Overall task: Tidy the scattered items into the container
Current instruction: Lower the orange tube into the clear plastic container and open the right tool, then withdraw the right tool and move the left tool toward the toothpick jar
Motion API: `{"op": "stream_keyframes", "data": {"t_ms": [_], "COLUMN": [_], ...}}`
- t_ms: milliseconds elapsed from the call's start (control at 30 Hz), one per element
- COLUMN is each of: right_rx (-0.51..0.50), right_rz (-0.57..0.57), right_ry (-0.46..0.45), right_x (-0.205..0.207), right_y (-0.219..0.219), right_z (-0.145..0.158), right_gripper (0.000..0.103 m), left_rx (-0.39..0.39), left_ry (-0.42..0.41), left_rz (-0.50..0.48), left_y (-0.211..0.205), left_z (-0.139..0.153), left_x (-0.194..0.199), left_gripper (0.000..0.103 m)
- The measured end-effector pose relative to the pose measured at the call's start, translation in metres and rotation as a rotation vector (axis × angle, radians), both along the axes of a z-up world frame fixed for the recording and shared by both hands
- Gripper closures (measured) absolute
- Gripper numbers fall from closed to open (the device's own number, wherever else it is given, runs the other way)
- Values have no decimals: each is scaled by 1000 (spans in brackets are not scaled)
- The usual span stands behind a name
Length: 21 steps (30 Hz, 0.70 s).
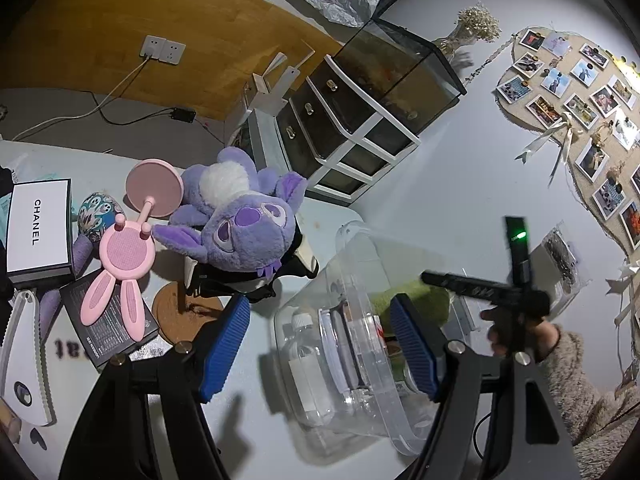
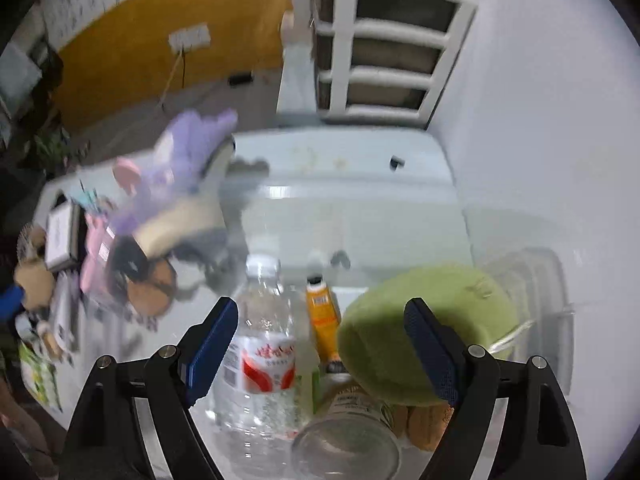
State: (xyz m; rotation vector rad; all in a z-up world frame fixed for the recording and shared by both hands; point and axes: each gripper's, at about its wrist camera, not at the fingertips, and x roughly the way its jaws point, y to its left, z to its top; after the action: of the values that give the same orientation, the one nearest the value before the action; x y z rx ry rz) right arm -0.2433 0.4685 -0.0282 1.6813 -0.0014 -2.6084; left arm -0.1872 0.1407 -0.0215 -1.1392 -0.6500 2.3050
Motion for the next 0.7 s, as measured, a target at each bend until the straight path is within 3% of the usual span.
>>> {"op": "stream_keyframes", "data": {"t_ms": [133, 233, 267, 333, 400, 467, 700], "right_rx": [-53, -102, -126, -157, -168, -180, -162], "right_rz": [-24, -21, -15, -16, -30, -45, -18], "right_ry": [109, 192, 227, 292, 355, 417, 483], "right_x": [15, 34, 43, 59, 76, 93, 135], "right_y": [5, 3, 2, -3, -9, -15, -53], "right_z": [30, 44, 47, 51, 52, 53, 40], "right_gripper": [19, 41, 54, 64, 64, 64, 63], "left_rx": [-14, -45, -62, -106, -162, -223, -340], "left_ry": [10, 23, 30, 48, 72, 101, 183], "left_rz": [3, 8, 10, 17, 30, 49, 107], "left_y": [0, 0, 1, 2, 3, 4, -5], "left_z": [3, 4, 5, 6, 8, 10, 9], "left_x": [7, 14, 18, 25, 33, 43, 75], "left_gripper": [31, 31, 31, 30, 30, 18, 12]}}
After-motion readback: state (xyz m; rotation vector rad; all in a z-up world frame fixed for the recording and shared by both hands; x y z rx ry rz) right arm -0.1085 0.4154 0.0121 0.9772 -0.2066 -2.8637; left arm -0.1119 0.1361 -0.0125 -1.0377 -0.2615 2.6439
